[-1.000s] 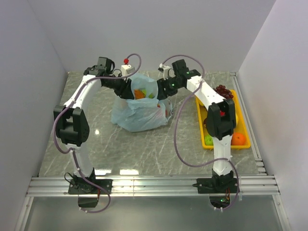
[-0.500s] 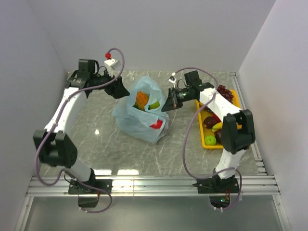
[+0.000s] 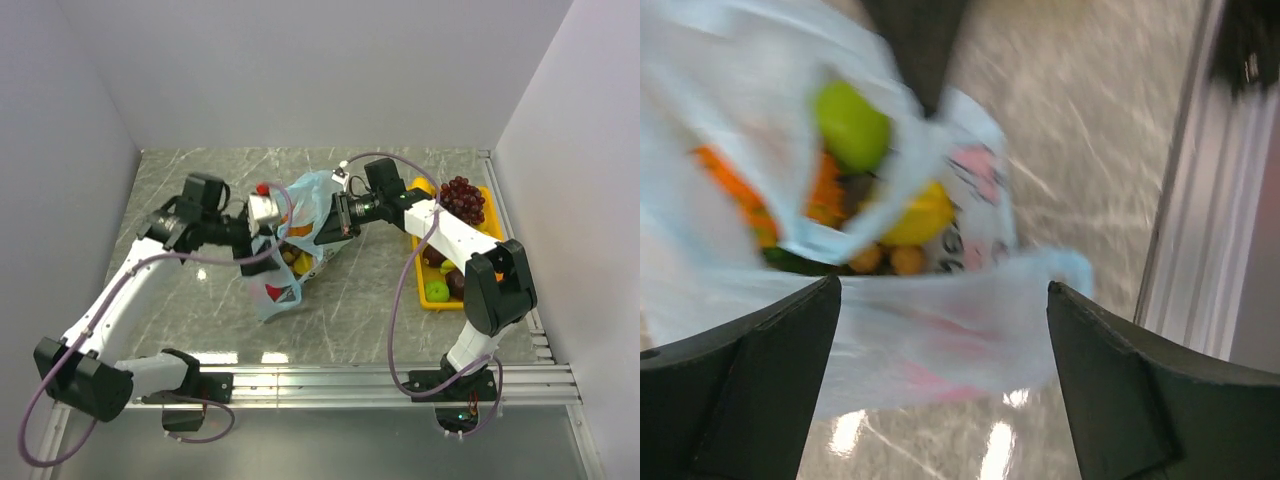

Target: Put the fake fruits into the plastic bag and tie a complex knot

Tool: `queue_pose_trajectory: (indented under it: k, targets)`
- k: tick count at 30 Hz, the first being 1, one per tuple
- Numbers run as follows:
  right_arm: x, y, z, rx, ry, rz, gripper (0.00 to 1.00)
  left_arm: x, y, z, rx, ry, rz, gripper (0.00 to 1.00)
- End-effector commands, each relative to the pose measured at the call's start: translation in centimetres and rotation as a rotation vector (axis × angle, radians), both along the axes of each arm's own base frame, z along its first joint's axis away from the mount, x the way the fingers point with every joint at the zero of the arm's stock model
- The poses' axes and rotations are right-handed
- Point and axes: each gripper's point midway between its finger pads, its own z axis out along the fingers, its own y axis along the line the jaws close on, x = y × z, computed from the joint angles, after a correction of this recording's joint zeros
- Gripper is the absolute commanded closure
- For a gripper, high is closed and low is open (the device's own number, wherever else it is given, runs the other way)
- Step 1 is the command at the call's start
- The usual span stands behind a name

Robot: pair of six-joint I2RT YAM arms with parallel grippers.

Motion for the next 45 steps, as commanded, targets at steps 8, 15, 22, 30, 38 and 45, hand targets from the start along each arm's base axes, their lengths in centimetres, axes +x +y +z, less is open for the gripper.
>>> queue_pose_trajectory:
  k: [8,15,22,30,38,45]
  targets:
    - [0.2,-0.3,-0.1,0.001,-0.004,-0.027,1.00,-6.2,-2.2,-4.1,0.206,-0.295,-0.432,0.01]
    - [0.3,-0.4,-0.5,-0.006,-0.001,-0.026,1.00,-6.8,-4.5,-6.6,0.301,-0.496,-0.514,0.01]
    - [0.2,-0.4,-0.6,-0.004,0.000,-0.024,1.00,-6.3,-5.1,-11.0,0.419,-0.529,-0.490,0.01]
    - [-0.3,-0.6,-1.1,-0.007,0.008,-0.013,1.00,-4.5,-4.9,-13.1,0.470,-0.592,-0.404,0.07]
    - [0.2,-1.8,-1.6,-0.030,-0.006,-0.027,1.00,-5.0,-5.5,-9.8,0.373,-0.527,-0.312,1.00]
    - [0.4,-3.3,-1.5,-0.052,-0.061,0.021,1.00,-5.5,-4.5,-0.2,0.072,-0.447,-0.152,1.00]
